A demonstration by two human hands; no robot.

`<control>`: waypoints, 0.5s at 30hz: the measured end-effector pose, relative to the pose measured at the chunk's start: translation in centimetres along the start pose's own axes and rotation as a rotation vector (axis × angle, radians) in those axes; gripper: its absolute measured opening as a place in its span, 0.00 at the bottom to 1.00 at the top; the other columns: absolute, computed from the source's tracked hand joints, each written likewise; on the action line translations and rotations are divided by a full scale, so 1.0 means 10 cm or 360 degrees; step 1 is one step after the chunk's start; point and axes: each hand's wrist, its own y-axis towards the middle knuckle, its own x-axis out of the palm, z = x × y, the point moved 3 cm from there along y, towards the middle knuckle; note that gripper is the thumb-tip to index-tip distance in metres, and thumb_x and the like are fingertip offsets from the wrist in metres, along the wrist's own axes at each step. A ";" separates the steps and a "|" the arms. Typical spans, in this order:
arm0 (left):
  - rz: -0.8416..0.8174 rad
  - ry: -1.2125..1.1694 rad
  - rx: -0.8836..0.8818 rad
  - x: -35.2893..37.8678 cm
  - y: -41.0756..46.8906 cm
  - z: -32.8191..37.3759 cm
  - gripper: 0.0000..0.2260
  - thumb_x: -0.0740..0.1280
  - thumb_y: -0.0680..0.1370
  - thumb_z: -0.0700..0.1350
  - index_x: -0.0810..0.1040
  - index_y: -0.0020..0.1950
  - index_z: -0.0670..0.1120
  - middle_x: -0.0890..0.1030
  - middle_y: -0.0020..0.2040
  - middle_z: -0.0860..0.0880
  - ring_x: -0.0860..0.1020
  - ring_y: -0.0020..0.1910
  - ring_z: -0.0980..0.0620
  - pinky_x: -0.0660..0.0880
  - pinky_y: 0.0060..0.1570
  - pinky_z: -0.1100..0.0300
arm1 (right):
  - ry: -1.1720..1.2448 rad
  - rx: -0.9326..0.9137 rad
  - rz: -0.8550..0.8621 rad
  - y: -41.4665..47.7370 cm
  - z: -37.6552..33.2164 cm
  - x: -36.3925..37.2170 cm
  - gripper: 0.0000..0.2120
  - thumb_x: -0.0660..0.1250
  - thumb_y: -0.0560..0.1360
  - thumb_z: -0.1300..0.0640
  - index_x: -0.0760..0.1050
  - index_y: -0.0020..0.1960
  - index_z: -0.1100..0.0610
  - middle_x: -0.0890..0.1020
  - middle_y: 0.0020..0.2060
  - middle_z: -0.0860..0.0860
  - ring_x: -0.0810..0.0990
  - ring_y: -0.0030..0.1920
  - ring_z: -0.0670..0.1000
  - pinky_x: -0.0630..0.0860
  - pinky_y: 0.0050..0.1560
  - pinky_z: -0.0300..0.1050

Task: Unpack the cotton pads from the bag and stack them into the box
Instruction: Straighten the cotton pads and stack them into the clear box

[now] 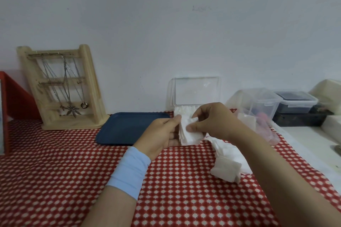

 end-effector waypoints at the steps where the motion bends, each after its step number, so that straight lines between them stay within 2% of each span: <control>1: -0.0027 -0.0021 -0.0003 0.01 0.00 0.00 0.18 0.64 0.83 0.51 0.79 0.64 0.39 0.86 0.55 0.39 0.85 0.55 0.42 0.82 0.57 0.47 | -0.0016 -0.0012 0.0033 0.01 0.01 0.00 0.14 0.83 0.65 0.54 0.81 0.46 0.54 0.83 0.34 0.47 0.81 0.32 0.45 0.76 0.32 0.39; 3: -0.0094 0.0070 0.0052 0.02 -0.01 0.00 0.16 0.69 0.80 0.46 0.79 0.66 0.40 0.86 0.56 0.41 0.85 0.56 0.42 0.79 0.63 0.44 | -0.0047 -0.0050 0.0104 0.02 0.03 -0.02 0.19 0.83 0.65 0.52 0.79 0.52 0.50 0.82 0.45 0.46 0.81 0.40 0.46 0.76 0.38 0.38; 5: -0.0138 0.0322 0.0147 0.01 -0.01 0.01 0.19 0.73 0.77 0.38 0.79 0.67 0.44 0.86 0.57 0.45 0.85 0.58 0.45 0.77 0.66 0.43 | -0.0044 -0.0070 0.0065 0.02 0.04 -0.03 0.26 0.81 0.67 0.51 0.76 0.62 0.46 0.80 0.51 0.44 0.81 0.45 0.44 0.76 0.42 0.36; 6: -0.0130 0.0439 0.0168 0.01 -0.02 0.01 0.21 0.74 0.76 0.36 0.78 0.68 0.45 0.86 0.57 0.46 0.85 0.57 0.46 0.76 0.66 0.44 | -0.0022 -0.0064 0.0016 0.01 0.04 -0.05 0.28 0.81 0.68 0.52 0.75 0.66 0.46 0.80 0.51 0.44 0.82 0.45 0.43 0.76 0.42 0.35; 8: -0.0057 0.0591 0.0178 0.02 -0.03 0.03 0.25 0.75 0.75 0.35 0.75 0.70 0.48 0.87 0.55 0.49 0.85 0.55 0.49 0.78 0.64 0.46 | 0.0004 -0.0061 -0.0099 -0.01 0.06 -0.06 0.27 0.78 0.71 0.55 0.75 0.68 0.48 0.82 0.50 0.46 0.83 0.44 0.44 0.80 0.43 0.37; 10: 0.0018 0.0688 0.0183 0.04 -0.04 0.05 0.26 0.76 0.74 0.36 0.73 0.69 0.52 0.87 0.54 0.50 0.85 0.53 0.51 0.80 0.62 0.48 | -0.0007 -0.0080 -0.0212 -0.02 0.05 -0.08 0.17 0.77 0.73 0.56 0.81 0.61 0.48 0.85 0.47 0.50 0.84 0.45 0.50 0.83 0.50 0.45; 12: 0.0041 0.0755 0.0191 0.07 -0.05 0.07 0.27 0.76 0.73 0.37 0.73 0.67 0.54 0.86 0.54 0.50 0.85 0.53 0.51 0.80 0.60 0.50 | -0.0076 -0.0078 -0.0338 -0.03 0.03 -0.11 0.04 0.76 0.73 0.51 0.84 0.47 0.48 0.86 0.42 0.51 0.84 0.43 0.53 0.82 0.50 0.50; 13: 0.0039 0.0761 0.0194 0.08 -0.05 0.09 0.28 0.76 0.73 0.37 0.72 0.68 0.55 0.86 0.54 0.50 0.85 0.53 0.51 0.81 0.60 0.51 | -0.0138 -0.0063 -0.0398 -0.03 0.01 -0.13 0.06 0.76 0.72 0.47 0.84 0.42 0.49 0.85 0.38 0.49 0.82 0.40 0.50 0.81 0.47 0.47; 15: 0.0028 0.0798 0.0209 0.13 -0.05 0.16 0.30 0.76 0.73 0.37 0.70 0.70 0.55 0.85 0.55 0.49 0.85 0.52 0.51 0.81 0.57 0.54 | -0.0257 -0.0031 -0.0439 0.01 -0.03 -0.22 0.11 0.76 0.71 0.44 0.84 0.41 0.52 0.84 0.36 0.47 0.80 0.38 0.47 0.77 0.43 0.43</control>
